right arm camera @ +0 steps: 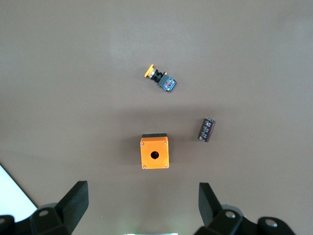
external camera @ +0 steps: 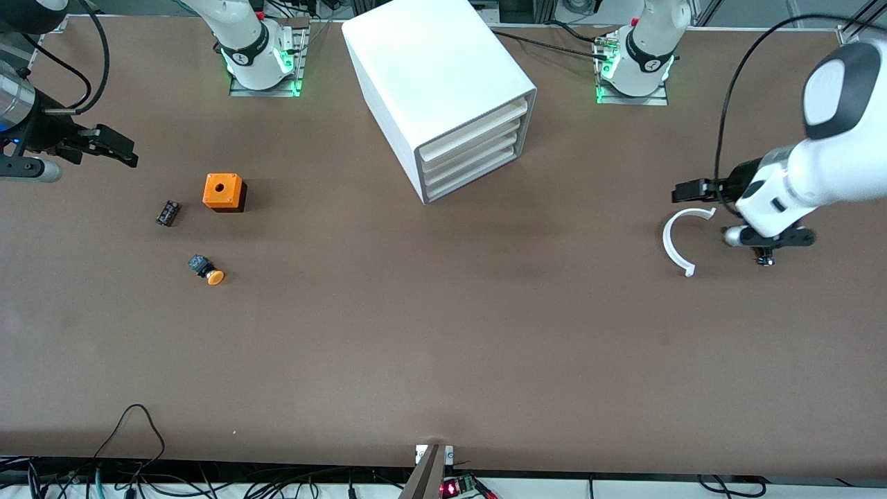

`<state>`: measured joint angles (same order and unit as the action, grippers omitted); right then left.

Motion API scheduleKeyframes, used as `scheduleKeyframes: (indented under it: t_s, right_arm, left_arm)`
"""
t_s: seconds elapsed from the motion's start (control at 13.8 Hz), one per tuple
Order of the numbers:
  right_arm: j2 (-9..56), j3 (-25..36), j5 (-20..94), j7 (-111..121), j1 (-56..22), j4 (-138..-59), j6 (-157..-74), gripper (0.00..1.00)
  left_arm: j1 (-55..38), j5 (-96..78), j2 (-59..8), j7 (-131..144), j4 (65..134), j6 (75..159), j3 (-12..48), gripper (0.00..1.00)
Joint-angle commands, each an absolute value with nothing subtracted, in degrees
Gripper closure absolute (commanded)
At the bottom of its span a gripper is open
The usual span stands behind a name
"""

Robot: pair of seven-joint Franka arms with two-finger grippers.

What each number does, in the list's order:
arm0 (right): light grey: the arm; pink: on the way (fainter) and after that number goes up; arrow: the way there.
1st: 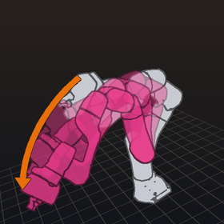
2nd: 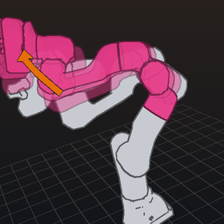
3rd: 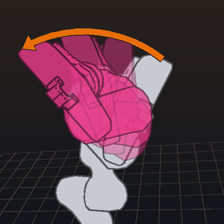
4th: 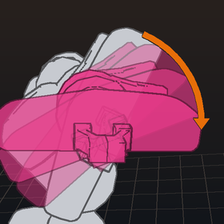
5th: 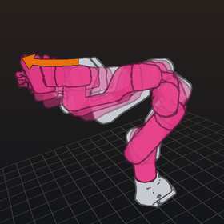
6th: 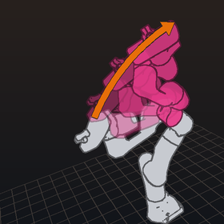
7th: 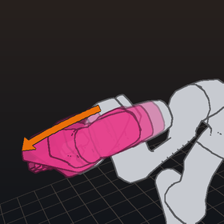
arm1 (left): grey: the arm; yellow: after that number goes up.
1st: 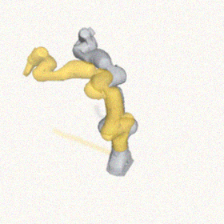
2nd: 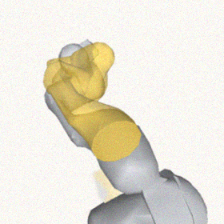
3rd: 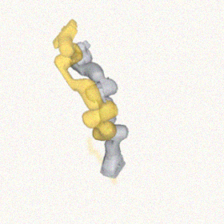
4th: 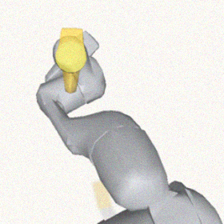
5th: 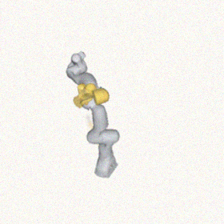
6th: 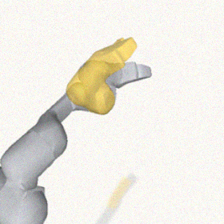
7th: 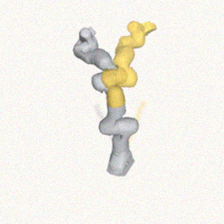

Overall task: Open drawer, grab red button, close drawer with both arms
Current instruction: 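Pull the top drawer open with the left gripper while the right gripper approaches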

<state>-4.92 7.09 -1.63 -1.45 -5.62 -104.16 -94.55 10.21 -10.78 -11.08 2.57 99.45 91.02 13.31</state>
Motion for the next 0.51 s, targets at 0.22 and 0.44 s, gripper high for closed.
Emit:
scheduleKeyframes:
  t_s: [0.22, 0.44]
  right_arm:
    - [-1.0, 6.9, -1.1, -0.9, -6.2, -101.6, -94.5, 0.00]
    - [2.5, 6.9, -0.9, -2.0, -8.1, -101.0, -95.9, 0.00]
  left_arm:
    - [6.3, -29.7, -15.5, -2.4, 113.3, 96.9, 13.3, 0.00]
    - [3.4, -40.3, -18.7, -6.5, 118.5, 97.6, 14.5, 0.00]
